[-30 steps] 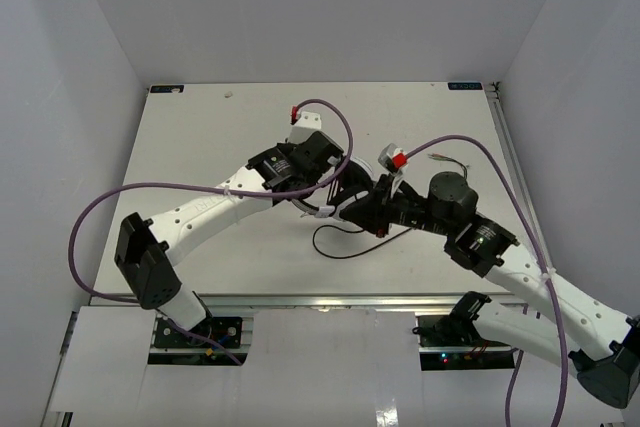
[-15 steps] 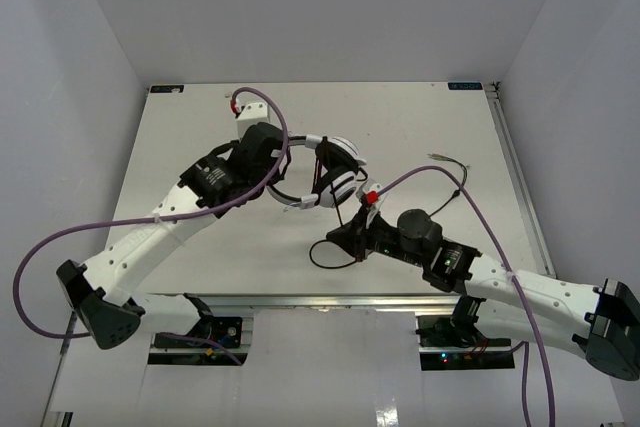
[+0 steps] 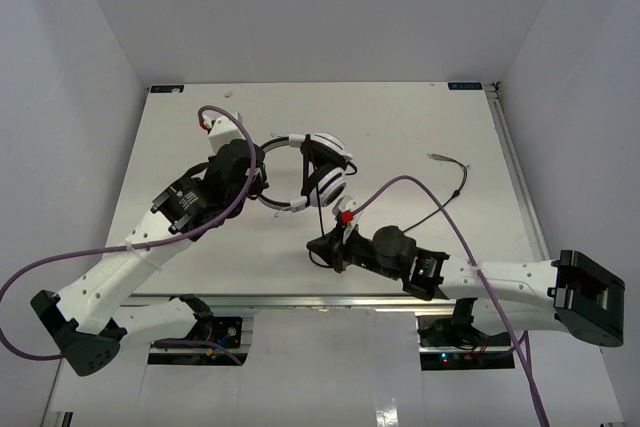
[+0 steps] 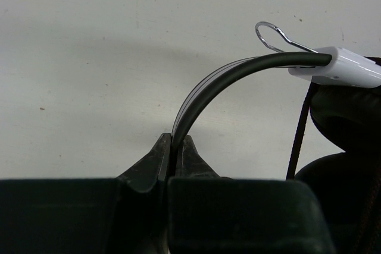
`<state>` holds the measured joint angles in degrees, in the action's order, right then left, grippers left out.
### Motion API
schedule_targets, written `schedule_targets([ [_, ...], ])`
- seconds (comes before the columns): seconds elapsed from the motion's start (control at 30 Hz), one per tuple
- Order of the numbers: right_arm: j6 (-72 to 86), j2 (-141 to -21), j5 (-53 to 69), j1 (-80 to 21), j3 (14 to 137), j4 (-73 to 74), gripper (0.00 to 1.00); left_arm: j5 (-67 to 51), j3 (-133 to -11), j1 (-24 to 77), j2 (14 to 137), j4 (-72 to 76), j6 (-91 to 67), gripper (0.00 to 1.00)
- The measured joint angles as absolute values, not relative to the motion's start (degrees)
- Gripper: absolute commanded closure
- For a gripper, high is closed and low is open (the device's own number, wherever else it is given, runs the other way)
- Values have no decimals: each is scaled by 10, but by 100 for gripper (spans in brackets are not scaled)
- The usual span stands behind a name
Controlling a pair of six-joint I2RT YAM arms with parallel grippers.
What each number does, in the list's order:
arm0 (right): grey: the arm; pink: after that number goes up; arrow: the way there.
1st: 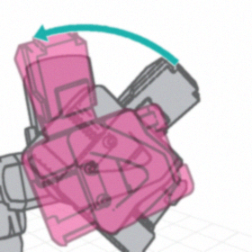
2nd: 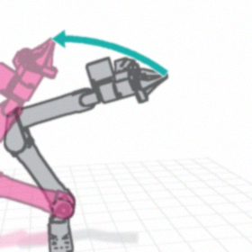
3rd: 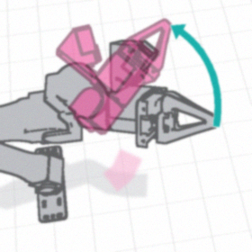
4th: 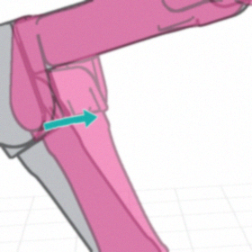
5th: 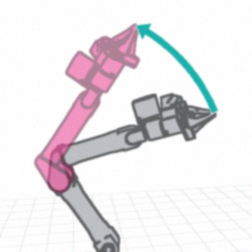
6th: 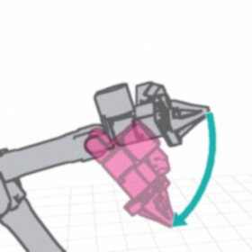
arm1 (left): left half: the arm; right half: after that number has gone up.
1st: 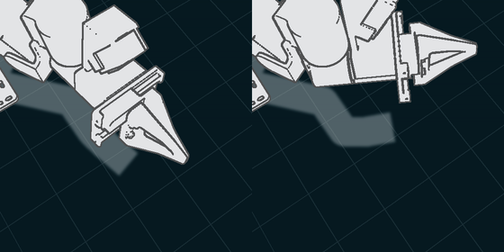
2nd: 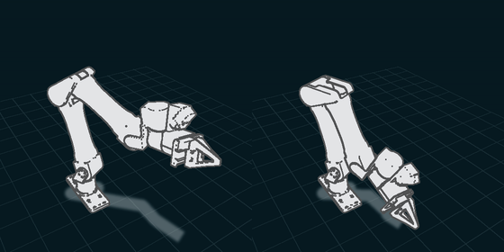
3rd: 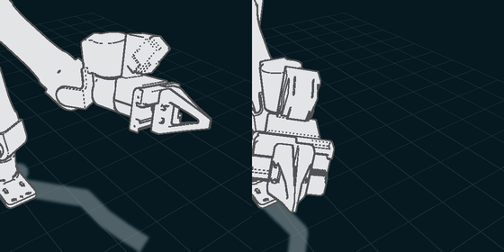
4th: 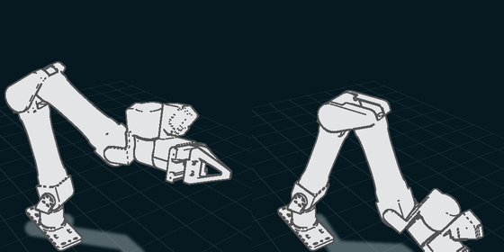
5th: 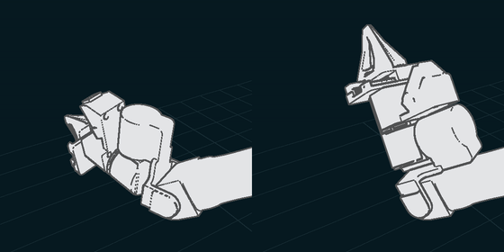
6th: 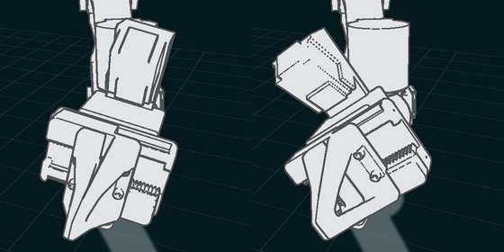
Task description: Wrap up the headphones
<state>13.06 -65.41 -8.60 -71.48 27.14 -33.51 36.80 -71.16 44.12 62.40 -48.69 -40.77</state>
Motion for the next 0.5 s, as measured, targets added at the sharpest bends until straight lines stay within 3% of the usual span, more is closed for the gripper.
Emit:
schedule_targets([
  [0.5, 108, -695, -171, -762, 294, -371, 92, 415, -699, 441, 620, -477, -420, 100],
])
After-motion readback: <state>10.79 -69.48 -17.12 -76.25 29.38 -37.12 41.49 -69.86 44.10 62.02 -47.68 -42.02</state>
